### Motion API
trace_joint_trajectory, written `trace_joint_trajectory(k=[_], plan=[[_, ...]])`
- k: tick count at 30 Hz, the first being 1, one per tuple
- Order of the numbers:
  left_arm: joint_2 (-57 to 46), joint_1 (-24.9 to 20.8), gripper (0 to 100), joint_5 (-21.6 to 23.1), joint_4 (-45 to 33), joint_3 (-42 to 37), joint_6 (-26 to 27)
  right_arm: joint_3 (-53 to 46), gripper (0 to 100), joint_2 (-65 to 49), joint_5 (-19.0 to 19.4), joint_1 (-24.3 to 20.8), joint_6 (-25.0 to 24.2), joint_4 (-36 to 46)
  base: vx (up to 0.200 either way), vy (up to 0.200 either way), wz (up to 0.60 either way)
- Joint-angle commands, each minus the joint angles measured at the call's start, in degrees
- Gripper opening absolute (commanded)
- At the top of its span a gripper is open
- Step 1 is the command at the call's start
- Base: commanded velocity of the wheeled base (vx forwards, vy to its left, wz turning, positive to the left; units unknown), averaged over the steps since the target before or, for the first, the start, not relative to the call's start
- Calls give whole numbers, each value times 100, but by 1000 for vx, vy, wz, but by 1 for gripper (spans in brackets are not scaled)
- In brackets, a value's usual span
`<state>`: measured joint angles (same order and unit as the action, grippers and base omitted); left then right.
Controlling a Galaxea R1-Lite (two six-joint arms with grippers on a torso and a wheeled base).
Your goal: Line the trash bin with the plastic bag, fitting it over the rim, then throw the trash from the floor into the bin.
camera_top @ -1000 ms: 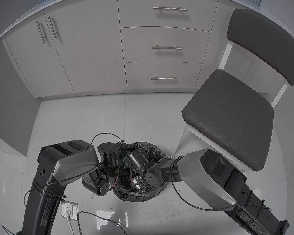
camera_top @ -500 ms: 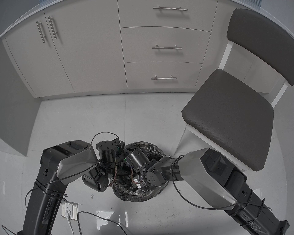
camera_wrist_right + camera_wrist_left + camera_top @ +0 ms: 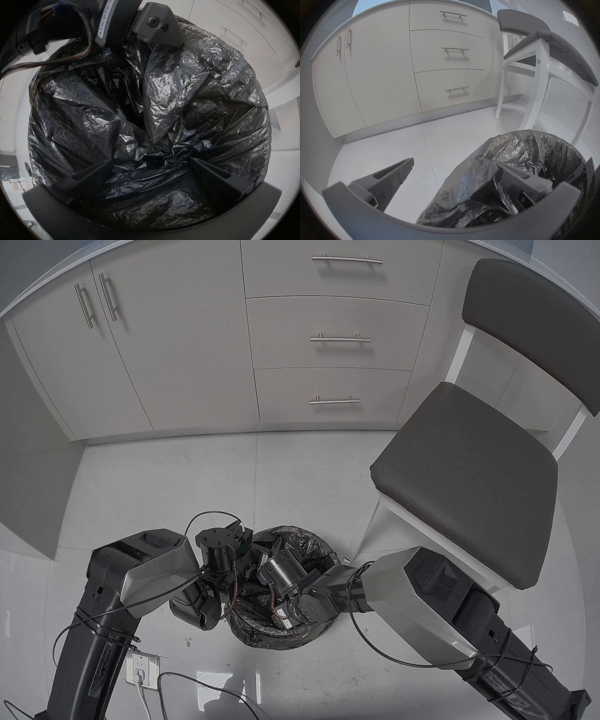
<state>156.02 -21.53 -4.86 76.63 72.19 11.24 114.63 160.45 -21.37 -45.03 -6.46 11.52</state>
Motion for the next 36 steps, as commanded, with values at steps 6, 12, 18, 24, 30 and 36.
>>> trace_joint_trajectory(k=[6, 12, 18, 24, 30, 36], plan=[[-19, 17, 100, -32, -25, -12, -34, -4, 100, 65, 10, -32, -4, 8, 0, 0, 0], [-484, 8, 100, -32, 54, -346, -263, -4, 100, -304, 28, -181, 128, 17, 0, 0, 0], [-1267, -150, 100, -23, 54, -821, -412, -4, 100, -910, 10, -410, 145, 131, 0, 0, 0], [-2005, -334, 100, -6, 63, -1489, -500, -4, 100, -1394, -148, -559, 110, 702, 0, 0, 0], [-2778, -414, 100, 12, 71, -2227, -702, -4, 100, -1851, -306, -630, 75, 1133, 0, 0, 0], [-3789, -431, 100, 29, 10, -2904, -931, -4, 100, -2598, -447, -559, -171, 2531, 0, 0, 0]])
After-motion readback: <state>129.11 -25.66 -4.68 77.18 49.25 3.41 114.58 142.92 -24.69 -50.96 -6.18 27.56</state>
